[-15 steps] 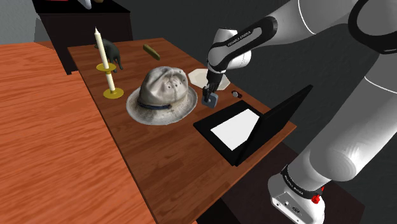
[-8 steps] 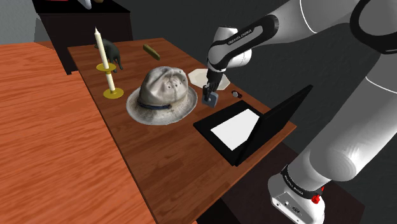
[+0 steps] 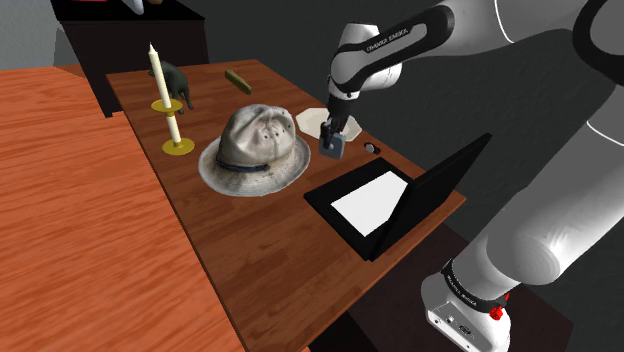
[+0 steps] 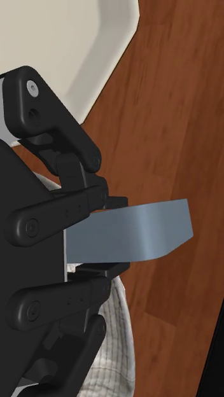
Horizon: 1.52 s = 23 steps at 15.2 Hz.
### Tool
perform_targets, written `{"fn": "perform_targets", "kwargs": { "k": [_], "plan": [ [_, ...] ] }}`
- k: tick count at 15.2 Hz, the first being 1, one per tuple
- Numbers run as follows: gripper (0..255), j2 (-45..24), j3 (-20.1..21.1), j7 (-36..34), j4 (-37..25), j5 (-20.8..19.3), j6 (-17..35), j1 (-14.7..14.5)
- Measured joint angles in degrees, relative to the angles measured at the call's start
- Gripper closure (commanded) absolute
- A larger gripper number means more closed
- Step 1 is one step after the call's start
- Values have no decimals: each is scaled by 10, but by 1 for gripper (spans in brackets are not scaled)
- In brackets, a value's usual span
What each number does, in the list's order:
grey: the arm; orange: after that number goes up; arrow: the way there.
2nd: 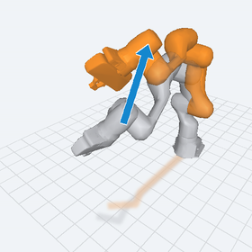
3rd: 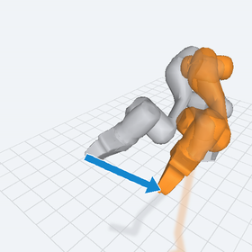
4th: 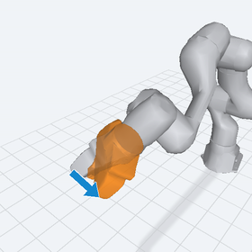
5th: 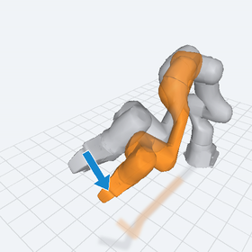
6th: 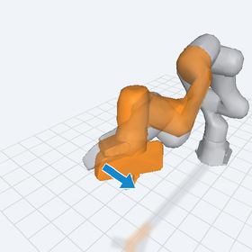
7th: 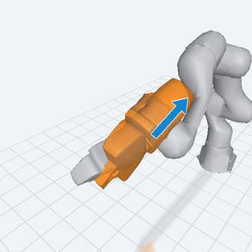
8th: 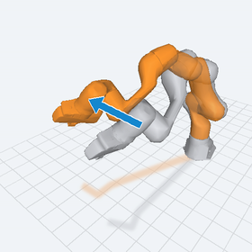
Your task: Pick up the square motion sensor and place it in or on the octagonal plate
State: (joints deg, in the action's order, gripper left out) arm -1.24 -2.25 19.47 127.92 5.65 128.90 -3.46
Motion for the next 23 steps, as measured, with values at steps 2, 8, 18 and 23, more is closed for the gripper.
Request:
{"fn": "perform_targets", "kwargs": {
  "k": [2, 8, 18, 23],
  "plan": [
    [255, 9, 0, -1, -4, -2, -14, 0],
    [255, 20, -3, 0, -30, -4, -50, 3],
    [255, -144, -38, 82, -259, 10, -123, 52],
    [255, -248, -46, 113, -418, 21, -182, 81]
  ]
}}
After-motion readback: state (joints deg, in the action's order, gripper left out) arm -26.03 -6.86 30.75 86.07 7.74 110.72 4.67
